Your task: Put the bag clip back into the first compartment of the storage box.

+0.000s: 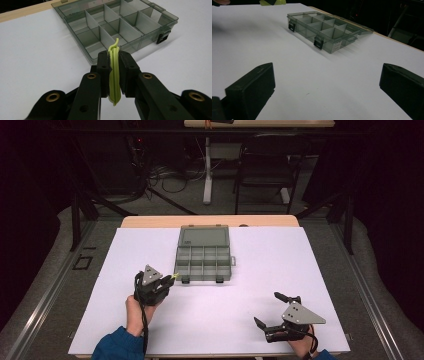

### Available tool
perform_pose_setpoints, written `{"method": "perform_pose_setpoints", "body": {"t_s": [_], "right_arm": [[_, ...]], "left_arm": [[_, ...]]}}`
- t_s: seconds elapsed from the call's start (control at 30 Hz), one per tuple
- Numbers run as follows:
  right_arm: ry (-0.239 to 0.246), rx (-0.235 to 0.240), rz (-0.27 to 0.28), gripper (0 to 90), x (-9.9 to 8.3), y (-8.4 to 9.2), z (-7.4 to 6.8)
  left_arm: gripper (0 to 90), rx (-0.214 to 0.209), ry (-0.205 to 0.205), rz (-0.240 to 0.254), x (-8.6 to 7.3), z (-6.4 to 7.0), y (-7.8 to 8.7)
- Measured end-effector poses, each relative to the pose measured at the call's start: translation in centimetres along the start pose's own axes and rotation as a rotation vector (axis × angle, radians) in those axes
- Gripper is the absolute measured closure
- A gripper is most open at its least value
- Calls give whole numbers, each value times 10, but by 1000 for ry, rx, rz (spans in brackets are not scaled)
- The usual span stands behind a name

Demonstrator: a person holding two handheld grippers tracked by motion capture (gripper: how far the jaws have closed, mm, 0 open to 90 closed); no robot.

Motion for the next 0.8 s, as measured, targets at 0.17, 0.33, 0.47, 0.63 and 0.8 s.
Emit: {"method": "perform_pose_setpoints", "body": {"t_s": [0.17, 0.33, 0.47, 0.63, 0.8], "right_arm": [[0, -1, 0, 0, 0, 0, 0], [-2, 2, -3, 0, 0, 0, 0], [-2, -1, -1, 0, 0, 0, 0], [1, 1, -3, 0, 0, 0, 0], [-5, 0, -3, 0, -1, 0, 1]], "left_arm": [[798, 2, 4, 7, 3, -2, 0], [798, 5, 5, 13, 5, -4, -2], [798, 4, 6, 17, 8, -5, -4], [798, 5, 6, 21, 11, -6, -6], [798, 8, 7, 30, 14, -10, -8]]}}
Point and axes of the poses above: each handheld gripper's, and its own axes: y roughly backward along the jaws, x roughly out of its top, z roughly to its right, the point moved 2 cm from there along -y, roughly forward along the jaws, and after that the axes turned 5 degrees about -y, right-handed, at the moved point
